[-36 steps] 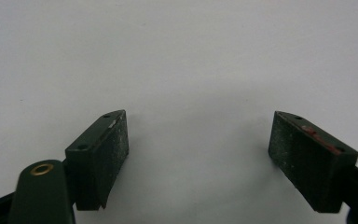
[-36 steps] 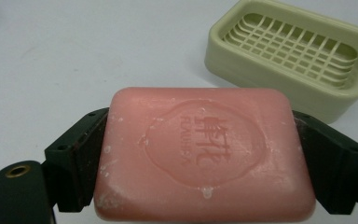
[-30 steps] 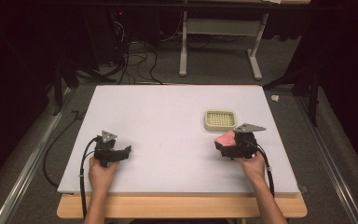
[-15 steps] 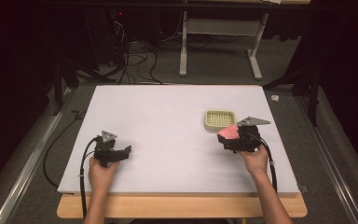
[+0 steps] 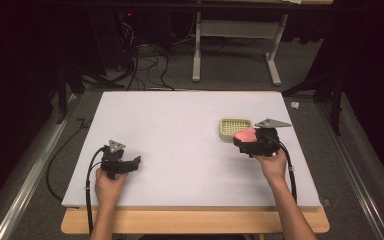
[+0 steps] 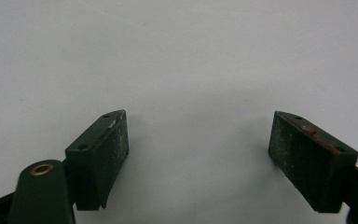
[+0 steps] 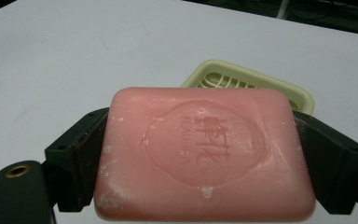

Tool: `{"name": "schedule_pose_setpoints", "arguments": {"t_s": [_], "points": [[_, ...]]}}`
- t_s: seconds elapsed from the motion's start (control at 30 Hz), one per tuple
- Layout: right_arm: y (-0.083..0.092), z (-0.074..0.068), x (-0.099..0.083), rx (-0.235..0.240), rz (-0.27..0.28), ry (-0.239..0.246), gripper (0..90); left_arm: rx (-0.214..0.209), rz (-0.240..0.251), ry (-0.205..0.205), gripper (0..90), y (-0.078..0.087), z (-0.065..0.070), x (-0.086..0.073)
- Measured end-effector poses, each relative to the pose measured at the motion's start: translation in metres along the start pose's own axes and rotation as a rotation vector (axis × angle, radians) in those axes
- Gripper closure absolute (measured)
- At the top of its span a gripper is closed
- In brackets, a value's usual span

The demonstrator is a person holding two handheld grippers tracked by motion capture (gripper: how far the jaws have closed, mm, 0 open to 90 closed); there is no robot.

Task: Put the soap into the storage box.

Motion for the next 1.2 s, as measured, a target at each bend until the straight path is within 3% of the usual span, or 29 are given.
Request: {"name": "schedule_pose_setpoints", "arguments": {"t_s": [0.33, 1.2], "points": [[-0.004, 0.005, 0.010, 0.002, 0.013, -0.013, 13.6, 0.000, 0.000, 0.000, 20.7, 0.000, 0.000, 0.000], [-0.047, 0.024, 0.030, -0.023, -0.047, -0.068, 13.6, 0.000, 0.000, 0.000, 20.7, 0.000, 0.000, 0.000]]}}
Point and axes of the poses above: each handheld gripper's, and its own axes: y roughly backward along the jaws, x roughly out of its top, z roughly to its right, the point moved 2 cm from there along -y, roughly forward along the jaws, and after that the axes turned 14 degrees about x, right-handed, at the moved point
